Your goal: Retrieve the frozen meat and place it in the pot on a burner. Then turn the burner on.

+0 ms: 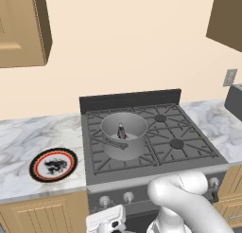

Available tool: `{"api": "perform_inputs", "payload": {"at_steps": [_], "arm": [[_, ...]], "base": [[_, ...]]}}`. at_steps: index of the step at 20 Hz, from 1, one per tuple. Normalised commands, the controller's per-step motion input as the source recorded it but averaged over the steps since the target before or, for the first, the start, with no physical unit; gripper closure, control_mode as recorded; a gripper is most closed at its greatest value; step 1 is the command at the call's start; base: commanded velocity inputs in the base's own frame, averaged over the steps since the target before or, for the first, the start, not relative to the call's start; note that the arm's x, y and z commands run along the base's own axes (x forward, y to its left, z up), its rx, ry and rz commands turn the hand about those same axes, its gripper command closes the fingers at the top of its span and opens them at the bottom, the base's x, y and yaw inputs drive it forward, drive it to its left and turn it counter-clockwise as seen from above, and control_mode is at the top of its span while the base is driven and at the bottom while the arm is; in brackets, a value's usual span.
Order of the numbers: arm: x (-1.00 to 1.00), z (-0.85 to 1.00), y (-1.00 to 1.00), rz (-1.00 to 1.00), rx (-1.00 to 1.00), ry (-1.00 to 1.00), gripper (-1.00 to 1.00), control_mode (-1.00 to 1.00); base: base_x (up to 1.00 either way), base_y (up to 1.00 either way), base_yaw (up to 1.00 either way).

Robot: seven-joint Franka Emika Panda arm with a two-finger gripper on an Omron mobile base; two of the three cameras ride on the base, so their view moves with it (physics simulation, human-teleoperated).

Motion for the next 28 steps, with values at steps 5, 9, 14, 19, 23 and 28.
{"api": "perform_inputs", "payload": {"at_steps": [5,9,14,19,23,28], "arm": [[0.09,-0.04,0.09,0.00,0.00,0.00,-1.00,-1.00],[-0.11,0.03,0.00,0.00,0.00,-0.10,-1.00,-1.00],[-0.04,0.04,0.00,0.00,0.00,-0.08,-1.00,-1.00],[-0.01,0.00,0.00,0.00,0.00,-0.05,-1.00,-1.00],[-0.04,0.03,0.06,0.00,-0.02,-0.20,-1.00,-1.00],[-0.01,0.02,0.01,0.00,0.00,-0.03,-1.00,-1.00]], "base": [[0.00,0.00,0.00],[0.00,0.00,0.00],[0.00,0.00,0.00],[0.00,0.00,0.00],[0.00,0.00,0.00],[0.00,0.00,0.00]]}}
